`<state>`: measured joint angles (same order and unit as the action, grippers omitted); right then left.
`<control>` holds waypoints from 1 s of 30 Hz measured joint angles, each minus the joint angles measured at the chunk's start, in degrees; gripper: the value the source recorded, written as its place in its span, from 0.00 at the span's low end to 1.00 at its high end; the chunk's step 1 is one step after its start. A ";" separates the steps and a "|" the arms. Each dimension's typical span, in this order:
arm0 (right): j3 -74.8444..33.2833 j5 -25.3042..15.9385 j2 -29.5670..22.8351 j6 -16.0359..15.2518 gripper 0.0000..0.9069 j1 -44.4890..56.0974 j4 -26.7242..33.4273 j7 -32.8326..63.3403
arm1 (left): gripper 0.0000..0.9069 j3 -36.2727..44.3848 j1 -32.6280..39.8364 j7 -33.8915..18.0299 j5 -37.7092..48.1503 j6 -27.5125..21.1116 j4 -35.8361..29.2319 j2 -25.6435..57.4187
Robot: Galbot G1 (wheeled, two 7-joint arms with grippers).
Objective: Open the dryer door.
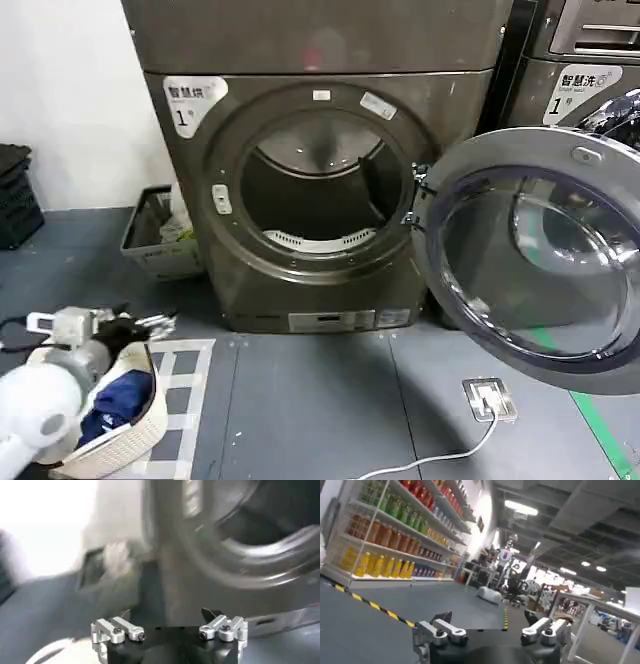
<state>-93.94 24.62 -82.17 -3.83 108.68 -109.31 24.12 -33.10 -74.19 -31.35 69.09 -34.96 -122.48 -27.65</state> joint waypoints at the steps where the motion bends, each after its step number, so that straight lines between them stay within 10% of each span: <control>1: 0.12 -0.01 0.06 -0.02 1.00 -0.01 0.00 -0.05 | 1.00 -0.95 -0.69 -1.47 1.36 -1.17 0.37 0.05; 30: 2.19 2.04 -0.54 1.99 1.00 -0.59 0.18 -0.60 | 1.00 -3.06 4.20 -36.35 49.97 -7.22 15.33 3.42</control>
<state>-91.75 26.66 -82.71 -1.84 108.09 -109.13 23.53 -36.16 -70.00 -67.71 119.06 -42.18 -107.15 -24.23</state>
